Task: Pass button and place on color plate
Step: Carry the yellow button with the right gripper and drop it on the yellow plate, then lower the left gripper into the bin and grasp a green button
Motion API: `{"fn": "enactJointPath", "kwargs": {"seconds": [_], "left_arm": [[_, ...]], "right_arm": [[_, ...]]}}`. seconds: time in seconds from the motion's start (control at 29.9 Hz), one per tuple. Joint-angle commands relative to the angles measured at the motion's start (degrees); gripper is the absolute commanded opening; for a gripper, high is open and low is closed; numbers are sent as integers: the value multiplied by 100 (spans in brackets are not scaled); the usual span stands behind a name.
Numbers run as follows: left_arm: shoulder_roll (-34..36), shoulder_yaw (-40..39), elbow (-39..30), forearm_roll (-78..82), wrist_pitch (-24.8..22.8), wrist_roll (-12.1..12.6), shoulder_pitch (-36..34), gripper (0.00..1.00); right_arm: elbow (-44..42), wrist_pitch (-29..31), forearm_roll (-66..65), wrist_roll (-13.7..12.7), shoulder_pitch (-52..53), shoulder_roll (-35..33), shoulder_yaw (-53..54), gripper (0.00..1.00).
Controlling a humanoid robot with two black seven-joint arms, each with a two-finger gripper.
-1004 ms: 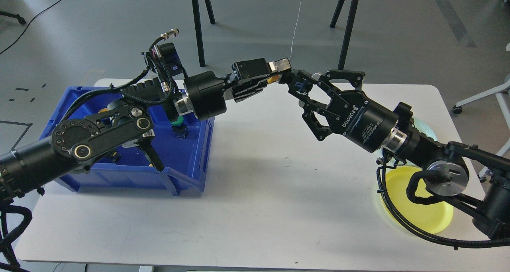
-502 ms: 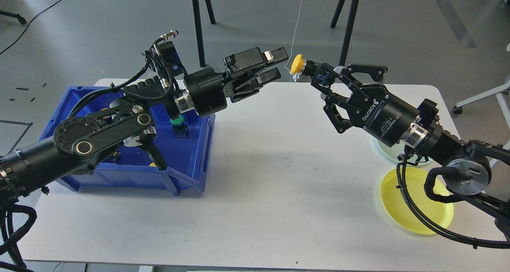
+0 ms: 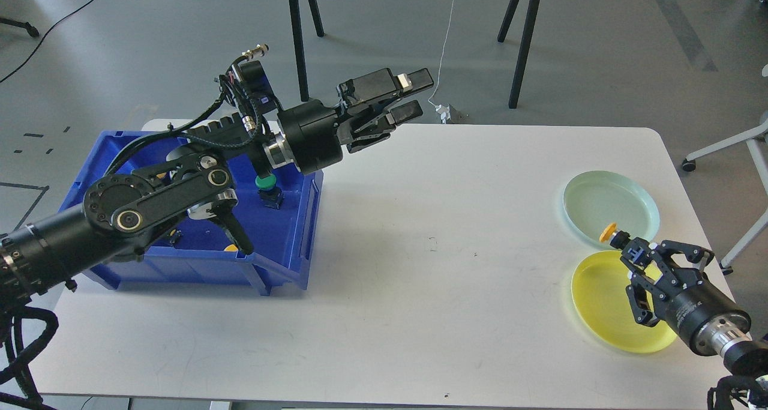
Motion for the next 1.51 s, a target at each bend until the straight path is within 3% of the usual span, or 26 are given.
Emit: {"fn": "enactJointPath", "kwargs": {"seconds": [0.0,0.07,0.17,0.3,0.33,0.37,0.54,0.7,0.84,1.0,1.21,1.47], "left_arm": [[-4,9,10,-32,-1,0,-12,82],[-13,9,10,-32,-1,0,-12,82],[13,9,10,-85,8,0,-12,82],[232,-157,1,-120,70,0,-3,82],[442,-297,-8,-120,70,0,5,82],[697,-386,-25,-112,43,0,14,82],[1971,-133,-78,247,-202,0,5,86],[2939,185,-78,2310,-747,0,-21,86],[3335,369,9,3744,-1140,0,32,87],[3205,676,957,5265,-1140,0,14,87],[2792,738,2135,5645,-1140,0,49,87],[2080,1125,2769,5689,-1140,0,85,87]], "right_arm": [[-114,-72,11,2,-162,99,-12,12],[-307,-81,47,2,-206,204,-12,21],[-457,-81,126,2,-277,363,23,48],[-457,-46,126,2,-286,372,58,70],[-440,-28,126,2,-277,372,76,85],[-414,-28,134,2,-277,363,111,93],[-265,60,152,2,-242,336,768,95],[-255,402,135,2,65,468,2218,96],[-562,438,117,-65,653,1257,2765,96],[-598,604,126,-74,962,1900,3020,96],[-598,640,126,-74,883,1919,2932,96],[-616,649,117,-82,594,1848,2967,96]]}}
